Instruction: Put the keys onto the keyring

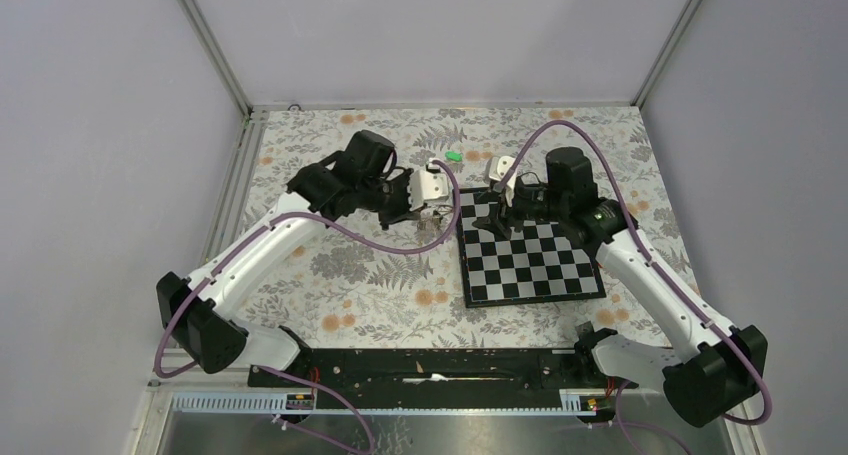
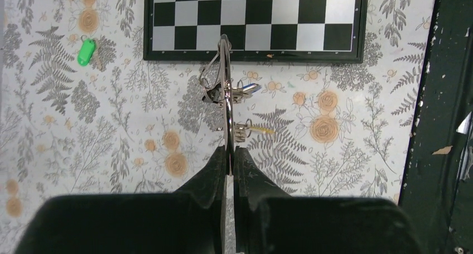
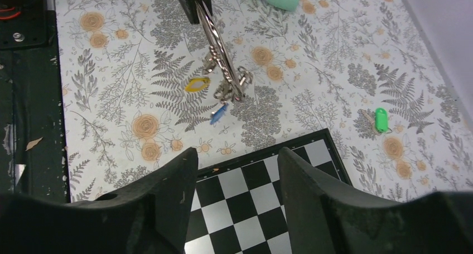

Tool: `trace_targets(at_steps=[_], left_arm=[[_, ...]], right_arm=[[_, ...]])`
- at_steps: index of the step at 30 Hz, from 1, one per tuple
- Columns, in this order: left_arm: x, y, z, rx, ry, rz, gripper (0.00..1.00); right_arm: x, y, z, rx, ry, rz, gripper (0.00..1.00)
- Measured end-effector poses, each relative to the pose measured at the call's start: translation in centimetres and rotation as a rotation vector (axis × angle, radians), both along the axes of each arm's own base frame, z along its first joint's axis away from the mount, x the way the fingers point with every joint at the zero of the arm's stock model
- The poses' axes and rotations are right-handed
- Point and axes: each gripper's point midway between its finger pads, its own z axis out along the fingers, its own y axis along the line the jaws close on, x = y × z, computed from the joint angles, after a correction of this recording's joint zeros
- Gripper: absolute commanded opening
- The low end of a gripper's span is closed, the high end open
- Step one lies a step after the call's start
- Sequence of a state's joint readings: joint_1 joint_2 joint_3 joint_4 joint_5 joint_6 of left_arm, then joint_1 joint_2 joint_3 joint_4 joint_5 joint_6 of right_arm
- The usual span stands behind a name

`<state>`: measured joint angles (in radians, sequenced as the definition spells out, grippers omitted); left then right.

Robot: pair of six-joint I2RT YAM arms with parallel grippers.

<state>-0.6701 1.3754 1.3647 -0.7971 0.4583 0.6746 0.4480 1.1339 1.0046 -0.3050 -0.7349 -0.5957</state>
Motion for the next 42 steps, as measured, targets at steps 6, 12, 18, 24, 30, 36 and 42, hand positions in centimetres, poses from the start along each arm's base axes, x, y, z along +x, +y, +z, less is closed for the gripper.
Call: trace_targets(at_steps=[6,12,18,24,30,36,42], left_arm=[[-0.5,1.8,1.9,0.097,0.002,0.017,0.0],[-2.0,3.6,-0.2,0.262,0.123,-0.009,0.0],[-5.4,4.4,-1.8,0.226,0.138,-0.129,0.0],[-6.5,3.7,1.1,0.08,0.022,-0.179,0.0],[-4.7,1.4,1.7,-0.002,0.006,-0.145,0.0],[-3.7,-0.3,1.6,-0.06,0.041,-0.119,0.0],[-3.8,-1.5,1.5,-0.106,0.08,-0.129,0.0]], right_arm=[[0.4,-0.3,-0.2,0.01,-0.013,-0.028,0.69],[0.9,-0.4,-1.0,0.025,0.006,-0.063,0.7],[0.2,0.1,-2.2,0.08,0.061,-0.011,0.76],[-2.0,1.6,-3.4,0.149,0.185,0.113,0.85],[-2.8,2.8,-2.2,0.228,0.253,0.193,0.91],[-2.9,4.0,-1.0,0.259,0.276,0.235,0.78],[-2.3,5.0,-0.9,0.255,0.294,0.248,0.46]])
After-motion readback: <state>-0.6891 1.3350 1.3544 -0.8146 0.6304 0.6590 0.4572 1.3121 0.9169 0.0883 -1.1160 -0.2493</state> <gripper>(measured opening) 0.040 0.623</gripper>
